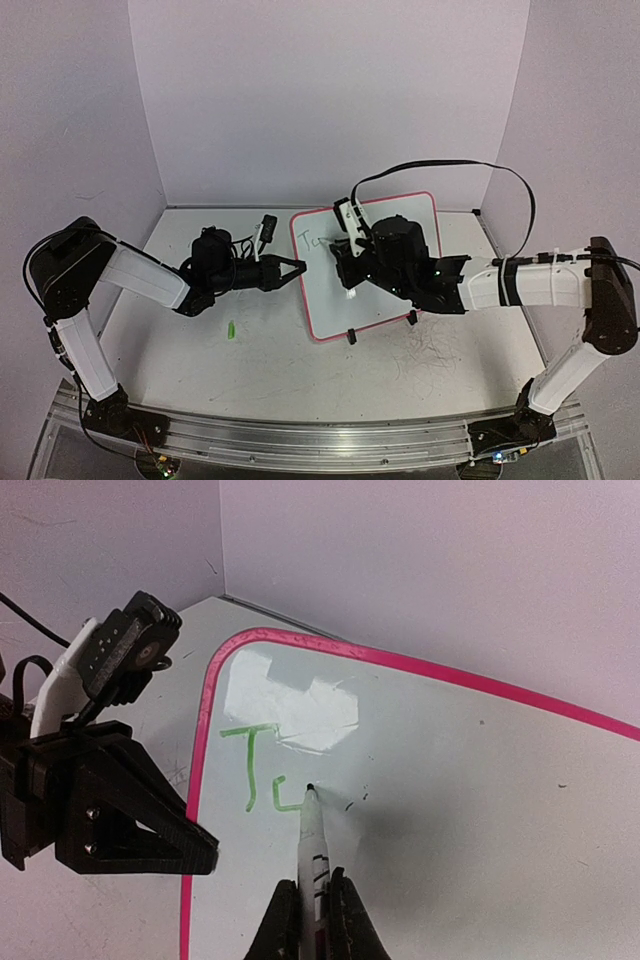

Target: Write a sentence on the whiteboard

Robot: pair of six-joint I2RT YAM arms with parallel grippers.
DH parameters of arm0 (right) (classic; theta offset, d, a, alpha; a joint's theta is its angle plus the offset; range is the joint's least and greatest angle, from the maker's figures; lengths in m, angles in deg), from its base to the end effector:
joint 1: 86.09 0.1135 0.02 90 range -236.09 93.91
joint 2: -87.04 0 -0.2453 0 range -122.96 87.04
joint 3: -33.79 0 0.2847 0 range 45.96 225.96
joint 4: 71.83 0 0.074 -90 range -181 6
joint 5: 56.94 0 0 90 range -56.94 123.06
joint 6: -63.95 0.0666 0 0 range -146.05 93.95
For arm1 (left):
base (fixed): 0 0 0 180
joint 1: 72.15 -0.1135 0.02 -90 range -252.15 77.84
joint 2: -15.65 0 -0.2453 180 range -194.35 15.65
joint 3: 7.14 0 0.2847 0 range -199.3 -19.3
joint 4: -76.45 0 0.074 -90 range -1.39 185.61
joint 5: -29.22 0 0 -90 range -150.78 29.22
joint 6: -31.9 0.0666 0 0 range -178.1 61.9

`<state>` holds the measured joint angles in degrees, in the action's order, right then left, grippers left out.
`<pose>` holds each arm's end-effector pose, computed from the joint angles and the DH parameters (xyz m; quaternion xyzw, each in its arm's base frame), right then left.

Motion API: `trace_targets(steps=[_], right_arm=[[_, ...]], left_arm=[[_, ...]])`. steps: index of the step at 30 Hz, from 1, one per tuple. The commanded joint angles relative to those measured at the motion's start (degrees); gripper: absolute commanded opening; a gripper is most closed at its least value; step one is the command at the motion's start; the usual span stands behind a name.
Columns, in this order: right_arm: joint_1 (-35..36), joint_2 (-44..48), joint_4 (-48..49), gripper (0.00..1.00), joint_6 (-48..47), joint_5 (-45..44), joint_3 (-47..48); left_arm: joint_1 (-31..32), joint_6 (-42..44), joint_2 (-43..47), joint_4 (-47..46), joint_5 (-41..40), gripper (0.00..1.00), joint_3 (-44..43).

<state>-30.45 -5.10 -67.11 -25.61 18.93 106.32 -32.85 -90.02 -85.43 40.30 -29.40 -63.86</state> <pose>0.2568 0.3468 0.2275 -0.2981 0.7320 0.1983 0.5797 0.2877 -0.2803 0.1365 0.2235 0.7148 -0.5332 0.3934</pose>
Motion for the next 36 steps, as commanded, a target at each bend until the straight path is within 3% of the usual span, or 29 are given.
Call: trace_targets(steps=[1, 29, 36], right_arm=[[-0.3, -1.7, 1.6, 0.00, 0.5, -0.4, 2.2], [-0.4, -3.0, 1.4, 0.00, 0.9, 2.4, 3.2], [-0.6, 7.6, 3.5, 0.00, 1.5, 3.8, -2.8]], left_arm=[[-0.2, -1.3, 2.1, -1.7, 1.9, 0.00, -0.5], [-0.2, -1.3, 2.3, -1.7, 1.7, 0.00, -0.3], [-0.2, -1.2, 2.6, -1.6, 0.9, 0.00, 0.2]])
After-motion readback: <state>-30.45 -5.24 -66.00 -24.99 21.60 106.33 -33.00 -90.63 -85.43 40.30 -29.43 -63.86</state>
